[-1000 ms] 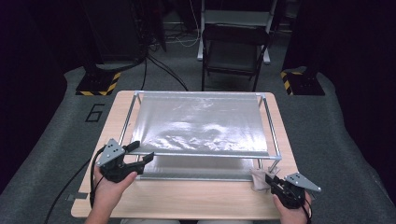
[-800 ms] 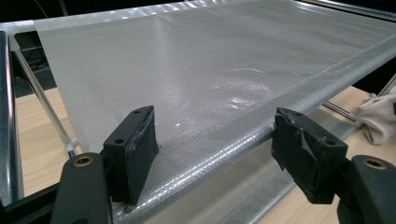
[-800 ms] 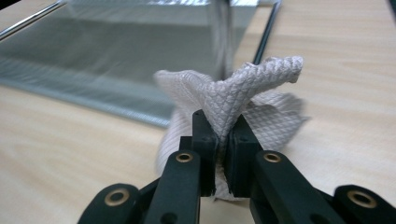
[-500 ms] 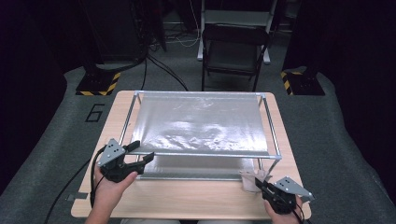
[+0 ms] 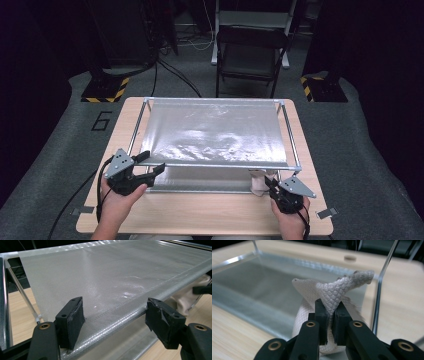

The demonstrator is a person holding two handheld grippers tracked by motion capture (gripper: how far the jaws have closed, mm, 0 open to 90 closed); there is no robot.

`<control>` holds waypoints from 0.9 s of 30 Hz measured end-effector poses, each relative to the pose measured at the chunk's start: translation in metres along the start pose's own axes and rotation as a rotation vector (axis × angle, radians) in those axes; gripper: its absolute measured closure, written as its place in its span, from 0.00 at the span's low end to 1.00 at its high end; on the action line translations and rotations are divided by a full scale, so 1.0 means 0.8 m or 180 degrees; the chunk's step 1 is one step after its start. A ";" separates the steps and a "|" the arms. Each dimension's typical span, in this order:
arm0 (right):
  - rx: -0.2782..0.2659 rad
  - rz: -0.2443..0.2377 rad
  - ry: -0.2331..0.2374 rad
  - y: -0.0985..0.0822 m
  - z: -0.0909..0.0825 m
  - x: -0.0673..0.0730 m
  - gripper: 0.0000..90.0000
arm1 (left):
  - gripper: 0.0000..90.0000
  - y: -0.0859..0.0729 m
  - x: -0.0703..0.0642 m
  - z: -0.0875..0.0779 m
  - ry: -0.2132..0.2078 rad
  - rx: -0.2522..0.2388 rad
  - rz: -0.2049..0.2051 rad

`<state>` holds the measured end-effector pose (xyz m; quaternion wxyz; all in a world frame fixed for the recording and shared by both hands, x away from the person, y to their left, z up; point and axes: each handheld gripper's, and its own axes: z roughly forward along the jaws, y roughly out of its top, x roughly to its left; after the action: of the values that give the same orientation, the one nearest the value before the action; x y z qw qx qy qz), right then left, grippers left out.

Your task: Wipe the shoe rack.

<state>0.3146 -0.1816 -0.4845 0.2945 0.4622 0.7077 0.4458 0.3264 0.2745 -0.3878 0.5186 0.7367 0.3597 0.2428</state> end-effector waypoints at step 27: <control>0.0416 0.0021 0.0114 -0.029 0.034 0.008 0.59 | 0.34 0.000 0.000 0.000 0.0004 -0.0013 -0.0001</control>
<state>0.3255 -0.1699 -0.5173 0.2495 0.4747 0.7390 0.4078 0.3264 0.2742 -0.3882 0.5199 0.7354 0.3596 0.2440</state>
